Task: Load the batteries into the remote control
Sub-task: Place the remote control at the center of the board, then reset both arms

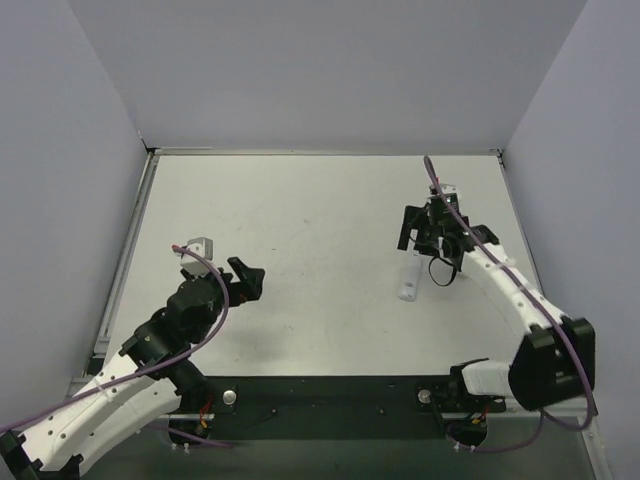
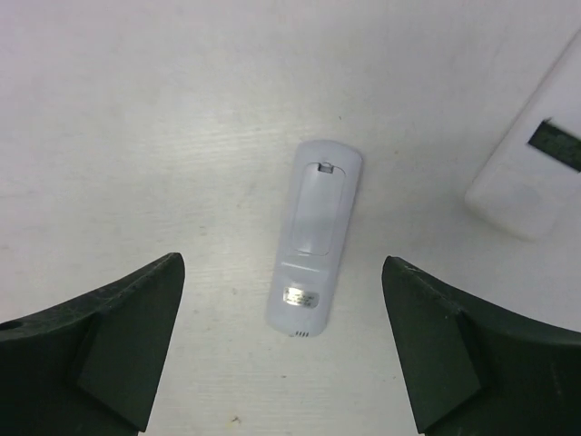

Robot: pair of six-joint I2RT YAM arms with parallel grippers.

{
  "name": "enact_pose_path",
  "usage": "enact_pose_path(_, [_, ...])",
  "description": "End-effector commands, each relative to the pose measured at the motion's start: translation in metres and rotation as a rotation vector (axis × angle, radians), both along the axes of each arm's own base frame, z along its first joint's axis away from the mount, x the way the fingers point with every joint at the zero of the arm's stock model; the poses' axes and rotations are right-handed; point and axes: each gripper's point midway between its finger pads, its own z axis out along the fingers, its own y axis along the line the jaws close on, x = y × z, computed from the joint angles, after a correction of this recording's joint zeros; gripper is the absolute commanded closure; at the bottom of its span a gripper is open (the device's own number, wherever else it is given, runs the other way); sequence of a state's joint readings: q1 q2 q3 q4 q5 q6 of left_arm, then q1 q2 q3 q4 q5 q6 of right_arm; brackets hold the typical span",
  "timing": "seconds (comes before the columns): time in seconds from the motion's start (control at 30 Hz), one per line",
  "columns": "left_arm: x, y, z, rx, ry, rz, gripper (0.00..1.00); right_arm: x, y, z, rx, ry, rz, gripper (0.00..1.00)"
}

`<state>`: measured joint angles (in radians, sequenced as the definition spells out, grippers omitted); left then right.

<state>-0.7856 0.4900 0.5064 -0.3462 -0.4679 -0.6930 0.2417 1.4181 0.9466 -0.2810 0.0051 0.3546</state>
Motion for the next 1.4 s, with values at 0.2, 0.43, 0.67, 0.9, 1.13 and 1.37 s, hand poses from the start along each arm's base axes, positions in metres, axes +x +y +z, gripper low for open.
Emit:
enact_pose_path(0.2, [0.028,0.043,0.056,0.121,-0.024,0.110,0.03,-0.071,-0.064,0.180,-0.102,-0.634,-0.164,0.00])
enact_pose_path(0.43, [0.030,0.096,0.099,0.169,-0.136,0.236,0.02,-0.122,-0.097,0.202,-0.140,-0.816,-0.248,0.00])
enact_pose_path(0.67, [0.004,0.131,0.116,0.169,-0.330,0.378,0.03,-0.140,-0.119,0.201,-0.167,-0.928,-0.339,0.00])
enact_pose_path(0.9, [-0.029,0.149,0.125,0.140,-0.457,0.433,0.02,-0.143,-0.111,0.205,-0.120,-0.956,-0.296,0.00])
enact_pose_path(1.13, [-0.036,0.155,0.121,0.128,-0.467,0.461,0.02,-0.144,-0.111,0.201,-0.103,-0.973,-0.305,0.00])
enact_pose_path(1.37, [-0.038,0.154,0.119,0.122,-0.478,0.453,0.03,-0.144,-0.110,0.198,-0.020,-0.973,-0.365,0.00])
